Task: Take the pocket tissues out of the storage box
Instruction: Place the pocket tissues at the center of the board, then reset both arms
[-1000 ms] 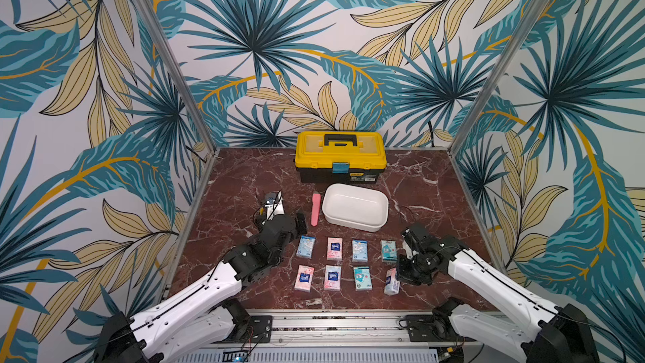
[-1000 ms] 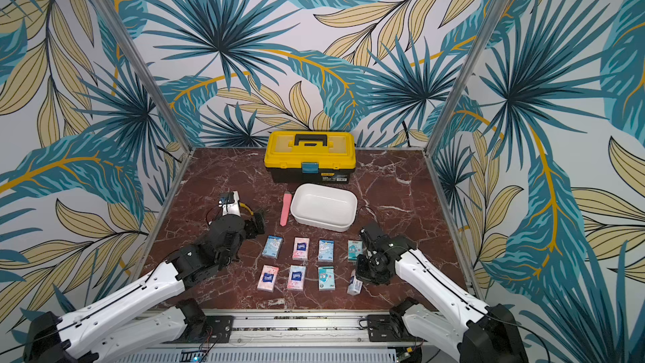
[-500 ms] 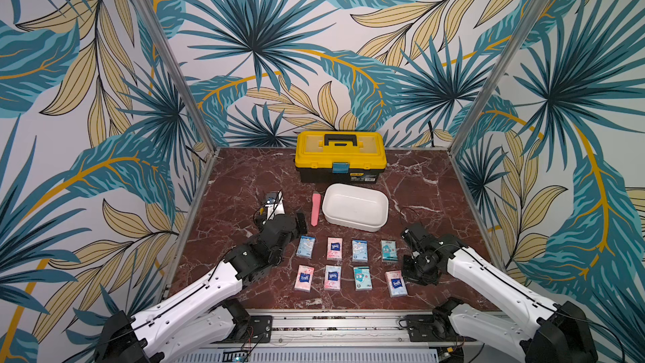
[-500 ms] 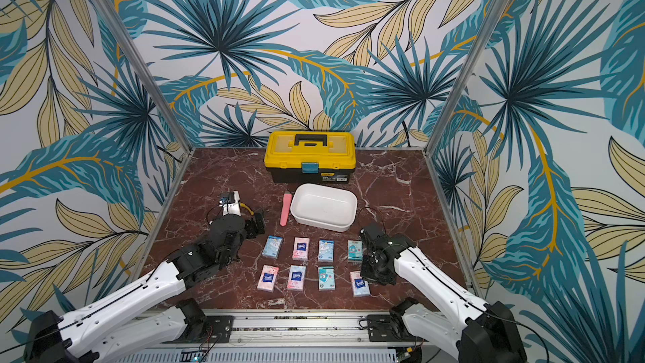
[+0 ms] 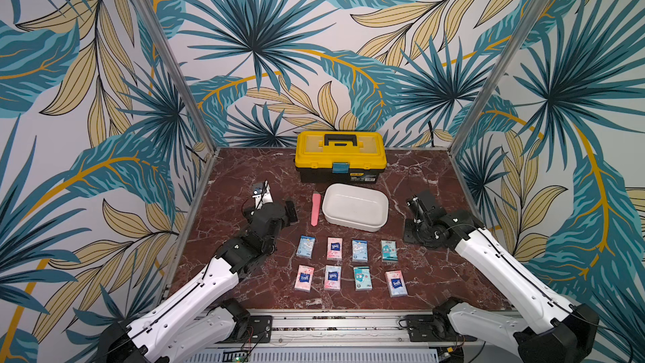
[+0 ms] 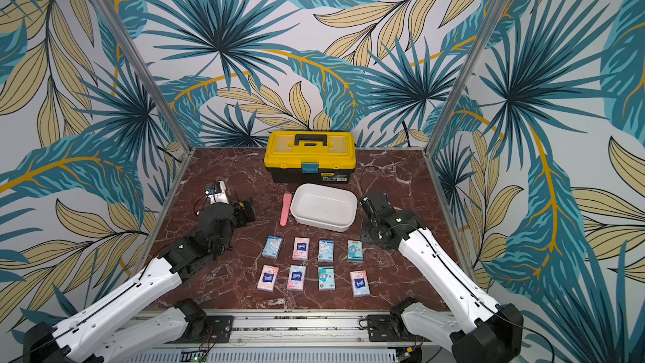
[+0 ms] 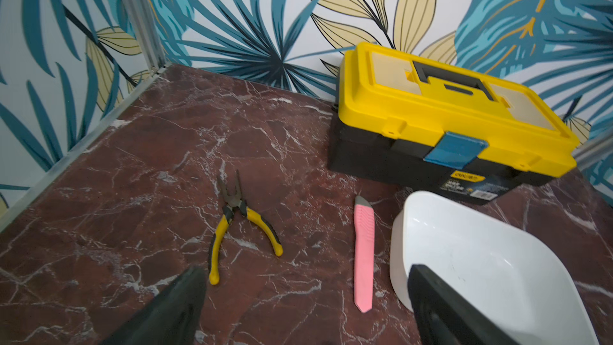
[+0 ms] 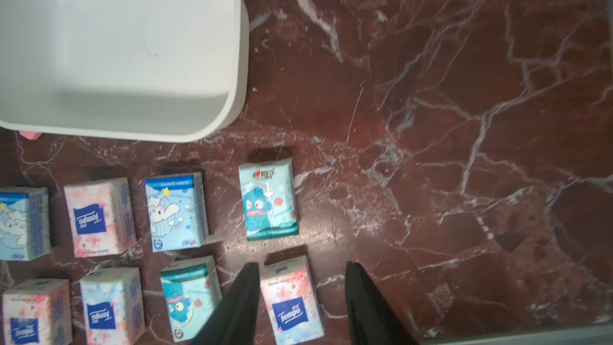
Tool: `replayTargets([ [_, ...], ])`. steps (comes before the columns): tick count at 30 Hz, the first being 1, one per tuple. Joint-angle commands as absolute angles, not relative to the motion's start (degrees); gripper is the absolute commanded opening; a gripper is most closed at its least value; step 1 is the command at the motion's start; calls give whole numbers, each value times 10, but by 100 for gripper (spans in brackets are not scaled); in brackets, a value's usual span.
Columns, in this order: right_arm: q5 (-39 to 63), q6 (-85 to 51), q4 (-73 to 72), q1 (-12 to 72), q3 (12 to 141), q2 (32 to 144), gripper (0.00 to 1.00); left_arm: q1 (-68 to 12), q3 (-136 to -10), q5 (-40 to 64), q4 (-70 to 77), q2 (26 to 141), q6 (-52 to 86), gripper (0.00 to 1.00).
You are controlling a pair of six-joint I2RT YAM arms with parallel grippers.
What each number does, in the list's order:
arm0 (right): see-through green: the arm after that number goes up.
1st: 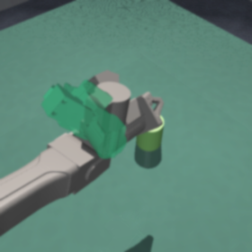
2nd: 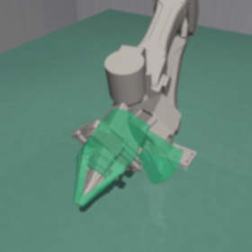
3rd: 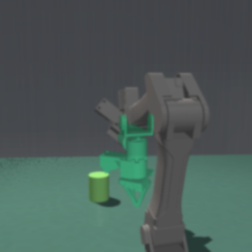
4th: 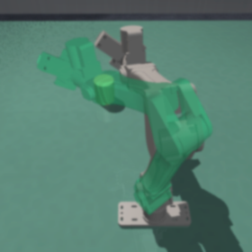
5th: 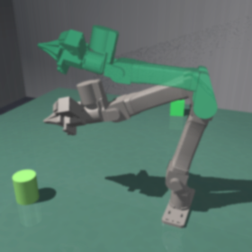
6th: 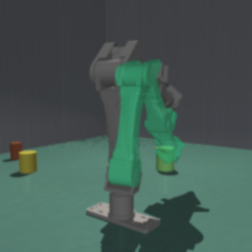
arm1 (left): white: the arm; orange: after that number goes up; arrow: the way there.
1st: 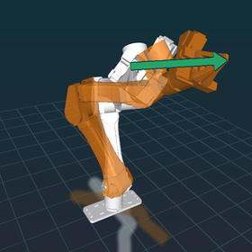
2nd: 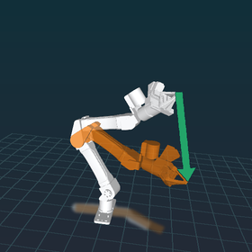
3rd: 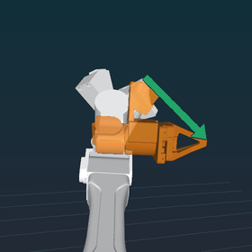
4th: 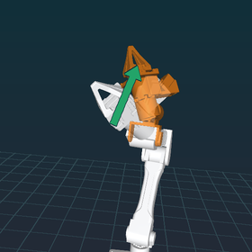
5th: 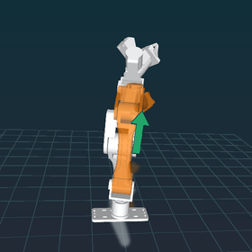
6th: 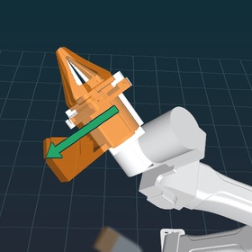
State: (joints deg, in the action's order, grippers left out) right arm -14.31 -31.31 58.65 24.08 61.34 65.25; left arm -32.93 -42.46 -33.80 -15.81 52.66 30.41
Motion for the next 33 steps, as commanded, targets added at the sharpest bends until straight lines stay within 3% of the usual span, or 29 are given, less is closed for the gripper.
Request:
replayTargets([
  [1,-213,-233,570,216,644,663,55,-268,-447,-312,-166,507,284,100],
  [9,-249,-148,419,147,618,646,75,-151,-410,-333,-101,482,240,100],
  [15,-262,-140,294,98,537,629,98,-123,-343,-390,-17,469,200,100],
  [23,-260,-131,54,54,385,649,99,-115,-255,-441,100,494,125,100],
  [33,-199,-39,-288,48,278,758,99,-107,-216,-372,189,553,54,100],
])
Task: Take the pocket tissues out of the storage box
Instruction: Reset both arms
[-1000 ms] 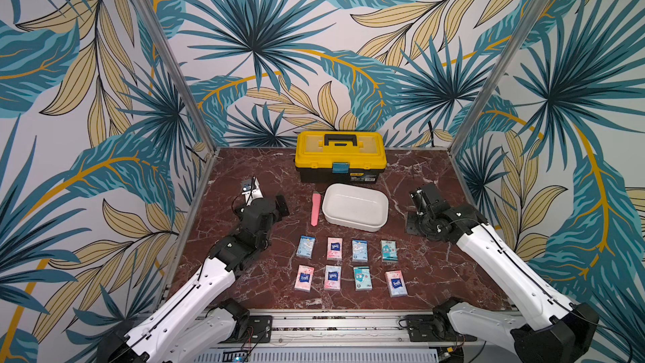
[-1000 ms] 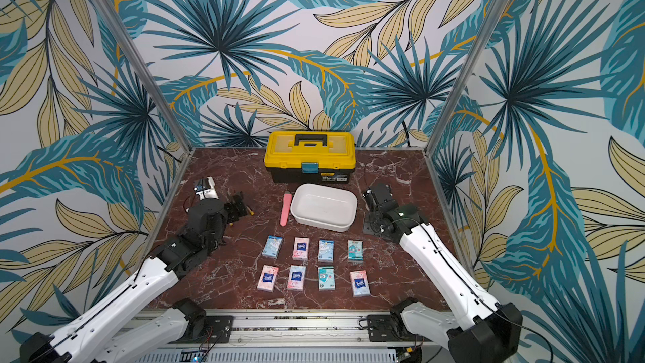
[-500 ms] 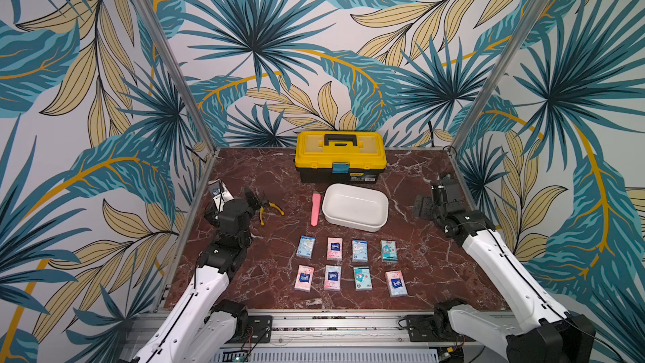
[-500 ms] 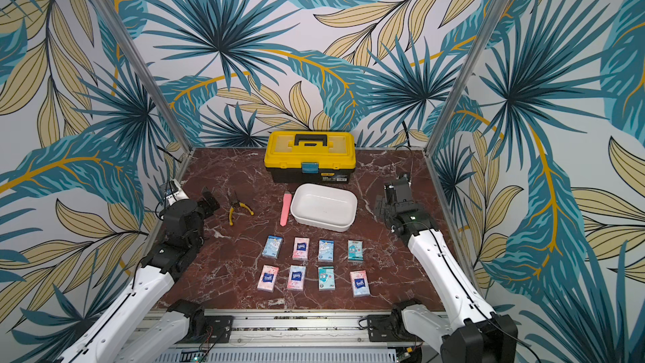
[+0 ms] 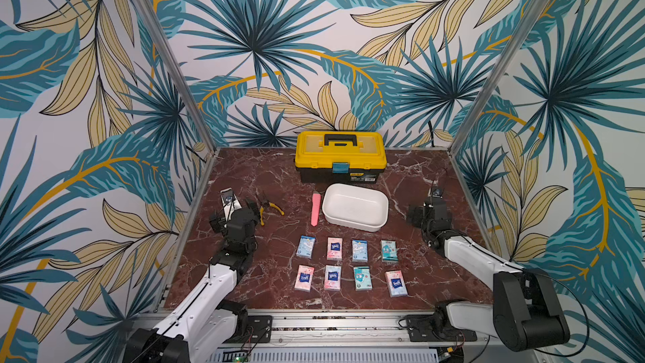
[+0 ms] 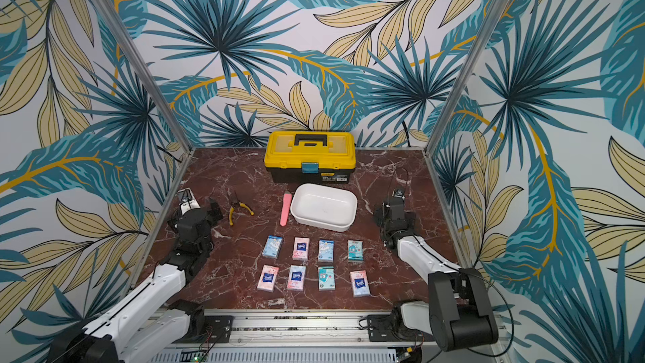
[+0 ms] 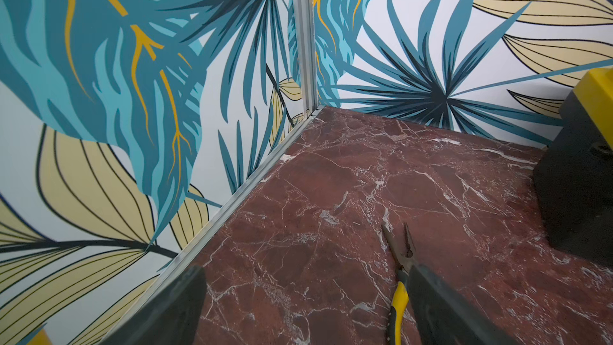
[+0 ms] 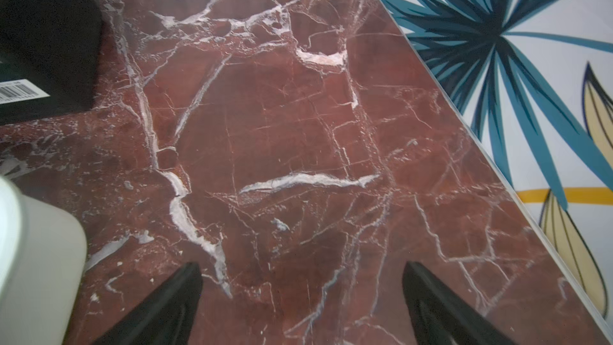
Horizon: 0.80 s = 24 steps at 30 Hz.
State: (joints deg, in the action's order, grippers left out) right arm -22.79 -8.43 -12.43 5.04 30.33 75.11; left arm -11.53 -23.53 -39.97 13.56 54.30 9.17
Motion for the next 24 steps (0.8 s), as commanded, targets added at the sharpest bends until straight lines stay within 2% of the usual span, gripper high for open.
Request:
replayTargets([
  [1,-190,-27,-319,47,269,763,99,-105,-216,-360,192,556,47,100],
  [6,-113,-13,-422,31,248,805,99,-99,-218,-319,204,578,35,100],
  [10,-53,-2,-463,21,246,854,99,-92,-215,-285,218,594,31,100],
  [15,-8,-23,-491,-8,232,863,99,-86,-208,-255,249,620,23,100],
  [24,-6,-24,-493,-8,232,864,99,-75,-156,-189,465,718,6,100],
])
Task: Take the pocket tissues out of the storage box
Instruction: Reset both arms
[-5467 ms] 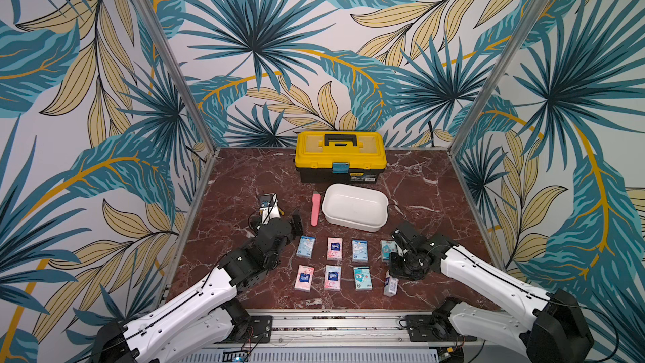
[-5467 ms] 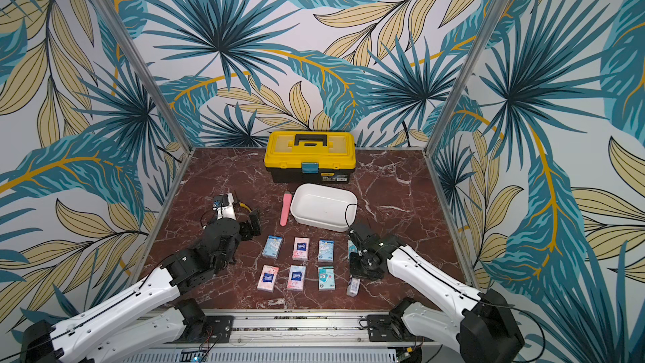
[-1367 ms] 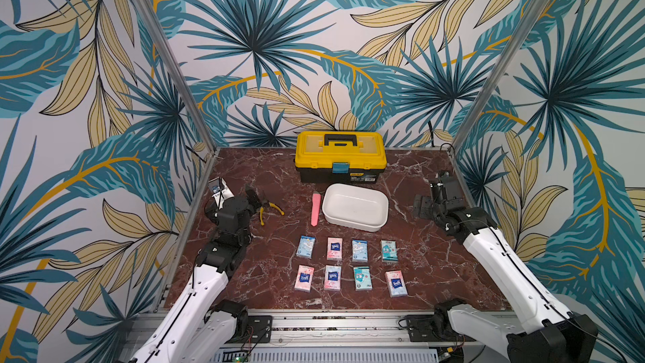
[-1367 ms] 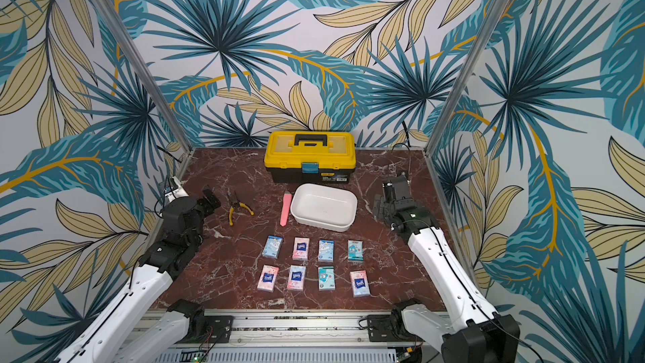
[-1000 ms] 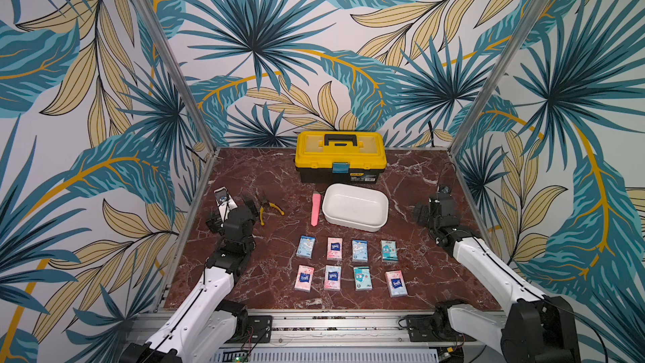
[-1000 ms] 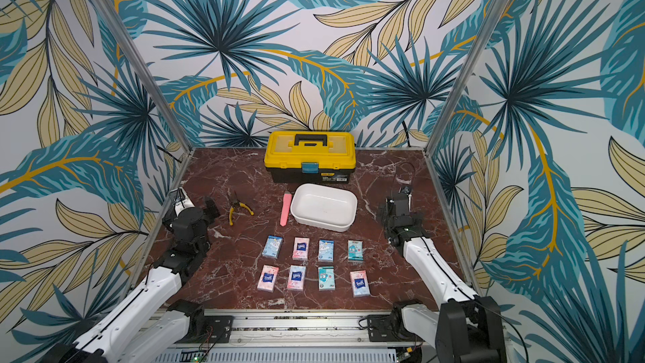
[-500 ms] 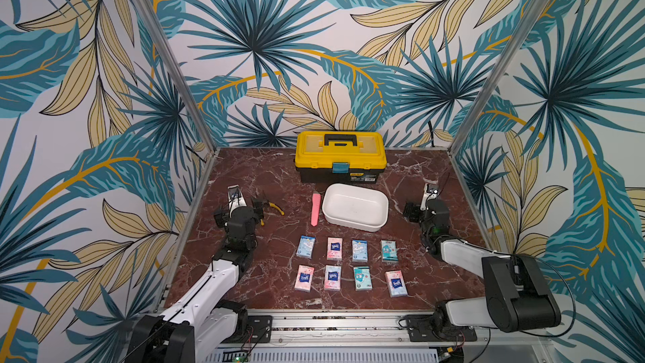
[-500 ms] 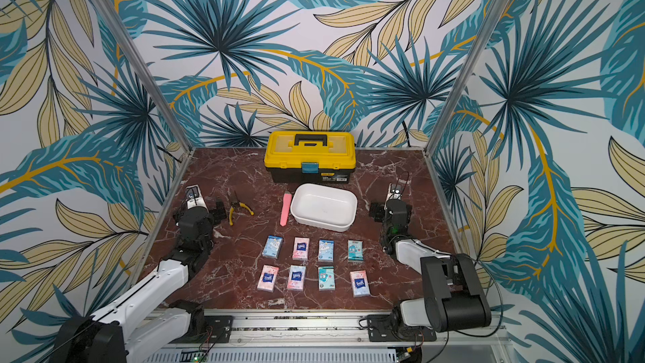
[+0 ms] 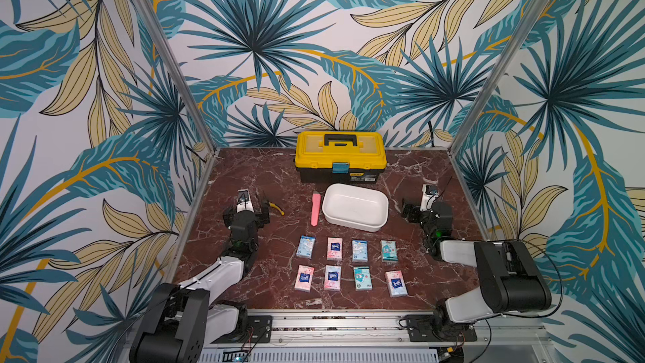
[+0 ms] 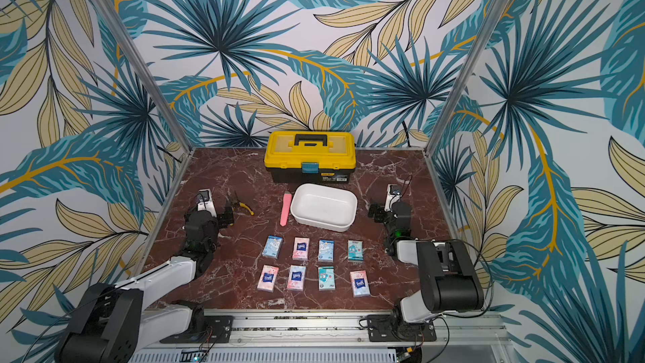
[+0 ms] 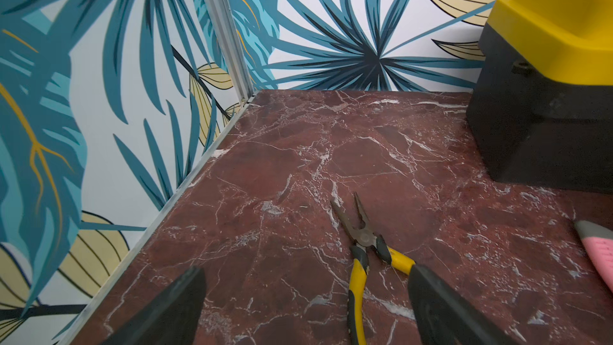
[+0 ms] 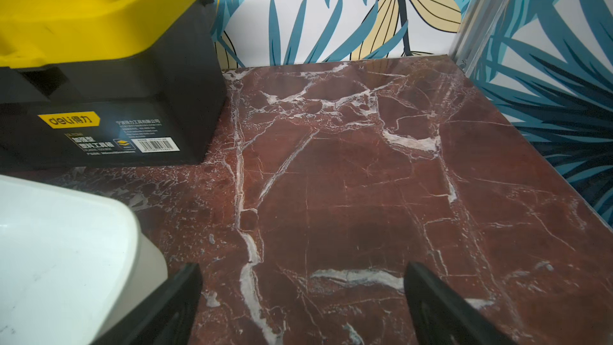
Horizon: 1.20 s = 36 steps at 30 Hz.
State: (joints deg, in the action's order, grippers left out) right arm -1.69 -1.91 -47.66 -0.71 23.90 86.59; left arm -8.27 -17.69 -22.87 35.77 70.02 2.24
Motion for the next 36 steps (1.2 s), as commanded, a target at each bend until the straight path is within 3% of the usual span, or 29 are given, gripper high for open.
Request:
replayTargets([
  [1,-6,-23,-493,-9,232,864,99,-73,-156,-176,482,730,-5,100],
  [13,-7,-23,-491,-9,233,865,99,-19,-200,-94,582,895,-6,100],
  [16,-7,-22,-490,-9,233,865,99,25,-233,-37,461,866,29,100],
  [18,-7,-23,-490,-9,234,864,99,26,-221,-37,509,878,29,100],
  [36,-8,-22,-490,-9,233,864,99,19,-234,-40,467,868,24,100],
])
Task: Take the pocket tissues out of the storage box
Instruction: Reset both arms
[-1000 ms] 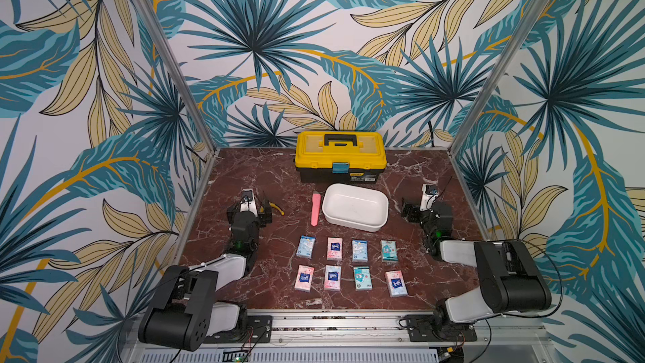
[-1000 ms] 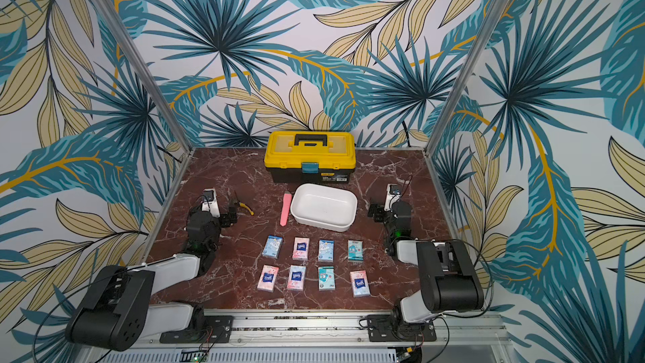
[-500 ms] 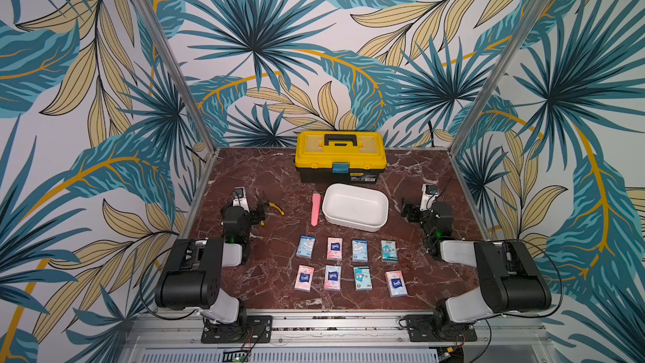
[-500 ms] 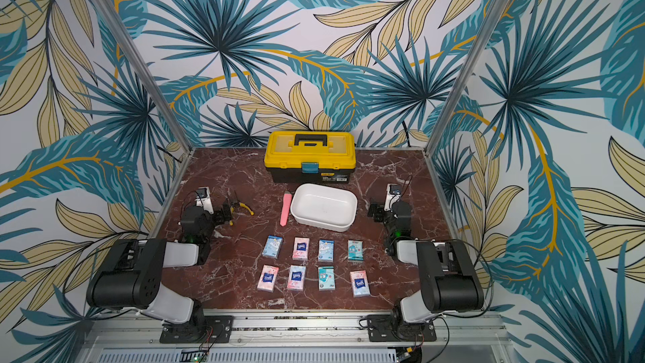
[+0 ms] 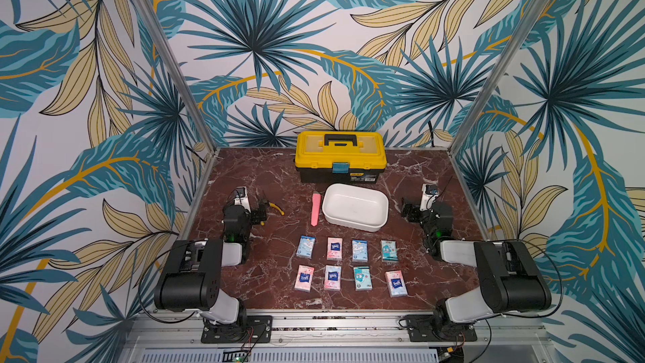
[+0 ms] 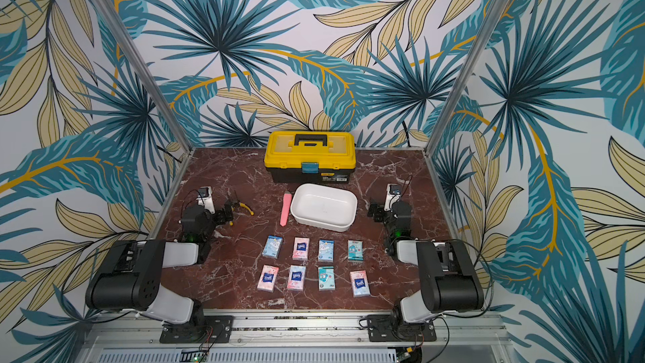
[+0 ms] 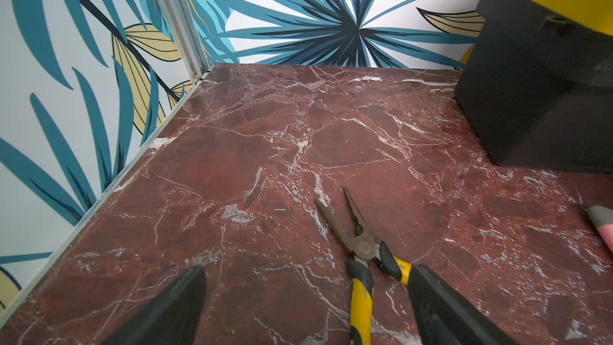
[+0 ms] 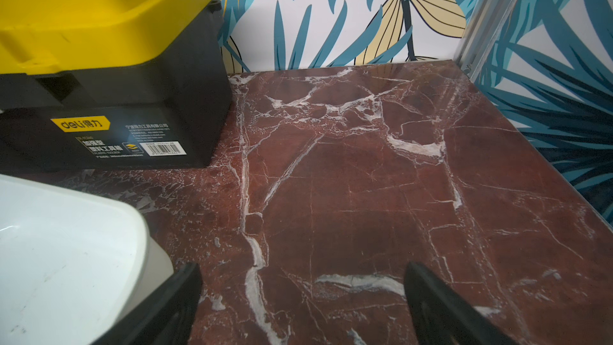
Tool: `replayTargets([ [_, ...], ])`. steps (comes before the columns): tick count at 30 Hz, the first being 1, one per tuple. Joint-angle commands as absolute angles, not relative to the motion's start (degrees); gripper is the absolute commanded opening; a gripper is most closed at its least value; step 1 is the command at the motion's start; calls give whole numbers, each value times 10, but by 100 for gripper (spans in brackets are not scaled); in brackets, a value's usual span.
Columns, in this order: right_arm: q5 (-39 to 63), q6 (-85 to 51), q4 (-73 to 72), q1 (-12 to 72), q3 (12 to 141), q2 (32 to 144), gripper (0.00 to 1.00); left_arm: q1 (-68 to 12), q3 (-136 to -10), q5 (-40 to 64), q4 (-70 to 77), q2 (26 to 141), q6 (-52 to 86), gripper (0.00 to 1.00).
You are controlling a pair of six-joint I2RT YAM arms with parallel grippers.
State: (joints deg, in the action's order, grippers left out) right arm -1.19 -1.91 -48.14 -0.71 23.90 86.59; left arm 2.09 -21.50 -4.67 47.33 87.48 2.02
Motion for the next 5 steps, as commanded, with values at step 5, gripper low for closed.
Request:
replayTargets([
  [5,-8,-23,-490,-8,233,864,99,19,-234,-40,468,868,23,100],
])
